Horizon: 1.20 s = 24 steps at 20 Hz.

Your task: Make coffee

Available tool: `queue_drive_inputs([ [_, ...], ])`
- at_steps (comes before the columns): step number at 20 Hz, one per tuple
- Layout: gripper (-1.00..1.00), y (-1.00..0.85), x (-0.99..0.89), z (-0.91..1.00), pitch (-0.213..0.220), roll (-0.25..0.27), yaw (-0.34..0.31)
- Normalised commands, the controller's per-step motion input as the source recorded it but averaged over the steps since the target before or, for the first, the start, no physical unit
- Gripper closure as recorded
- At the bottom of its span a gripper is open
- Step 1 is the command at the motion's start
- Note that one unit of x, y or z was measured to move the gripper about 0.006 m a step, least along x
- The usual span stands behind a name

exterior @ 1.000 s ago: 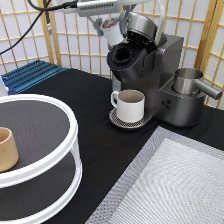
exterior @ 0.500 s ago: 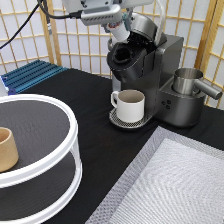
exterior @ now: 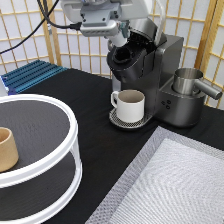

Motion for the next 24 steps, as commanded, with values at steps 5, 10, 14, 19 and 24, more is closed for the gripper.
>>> queue_drive_inputs([
  [5,1.0,0.41,-0.07,-0.03,0.04,0.076,-0.096],
  [10,1.0,0.2,0.0,-0.01,0.03,0.083,-0.096],
  [14,1.0,0.01,0.0,-0.14,0.03,0.098,-0.085],
  [19,1.0,0.07,-0.02,-0.11,0.033,0.071,-0.1],
  [24,1.0,0.09,-0.03,-0.05,0.033,0.066,-0.105],
])
